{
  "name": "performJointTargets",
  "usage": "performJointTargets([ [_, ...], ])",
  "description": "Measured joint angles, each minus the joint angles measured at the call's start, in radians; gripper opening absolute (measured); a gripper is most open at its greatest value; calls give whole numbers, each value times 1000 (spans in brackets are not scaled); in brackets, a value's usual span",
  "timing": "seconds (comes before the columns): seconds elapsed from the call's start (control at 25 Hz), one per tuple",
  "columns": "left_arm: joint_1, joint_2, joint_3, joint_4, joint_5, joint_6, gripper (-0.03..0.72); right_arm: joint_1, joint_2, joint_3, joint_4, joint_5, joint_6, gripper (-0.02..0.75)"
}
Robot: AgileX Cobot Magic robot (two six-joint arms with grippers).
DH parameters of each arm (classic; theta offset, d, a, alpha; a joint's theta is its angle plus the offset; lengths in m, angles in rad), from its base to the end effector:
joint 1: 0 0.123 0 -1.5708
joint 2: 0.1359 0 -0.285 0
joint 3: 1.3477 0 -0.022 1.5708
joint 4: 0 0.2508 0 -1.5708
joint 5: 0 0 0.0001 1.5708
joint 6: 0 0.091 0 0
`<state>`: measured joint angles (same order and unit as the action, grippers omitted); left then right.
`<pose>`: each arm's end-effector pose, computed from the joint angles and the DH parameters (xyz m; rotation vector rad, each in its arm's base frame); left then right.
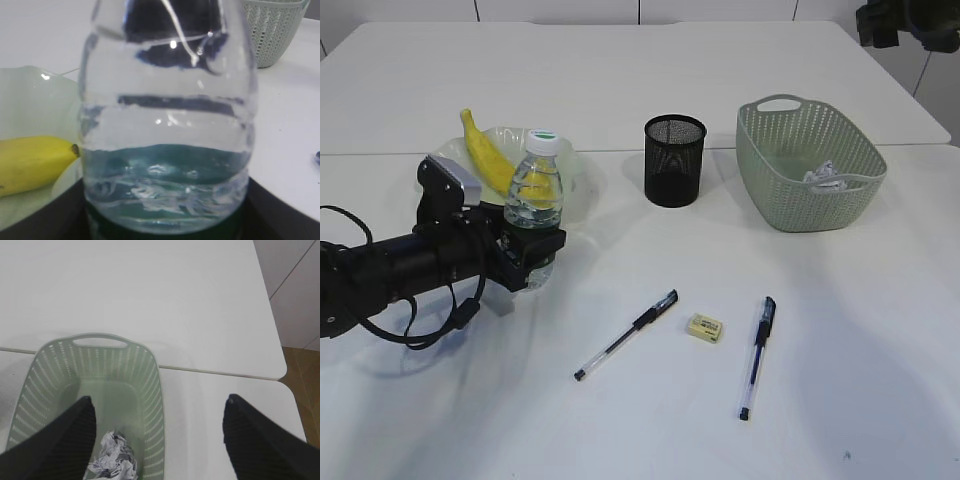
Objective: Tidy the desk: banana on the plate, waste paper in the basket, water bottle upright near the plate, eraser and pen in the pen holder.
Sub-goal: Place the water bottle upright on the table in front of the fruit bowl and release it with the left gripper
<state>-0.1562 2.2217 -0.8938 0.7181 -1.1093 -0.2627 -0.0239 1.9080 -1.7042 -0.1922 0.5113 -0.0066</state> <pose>0.3622 -0.1113 0.0756 0.6723 1.6867 -0.6061 0.4549 -0.0194 0.3166 -0.1126 2.1929 -0.2143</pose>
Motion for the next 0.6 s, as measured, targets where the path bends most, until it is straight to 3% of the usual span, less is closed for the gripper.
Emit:
performJointTargets([
  [0.6, 0, 0, 0, 0, 0, 0, 456, 0, 0, 0, -3, -7, 0, 587],
])
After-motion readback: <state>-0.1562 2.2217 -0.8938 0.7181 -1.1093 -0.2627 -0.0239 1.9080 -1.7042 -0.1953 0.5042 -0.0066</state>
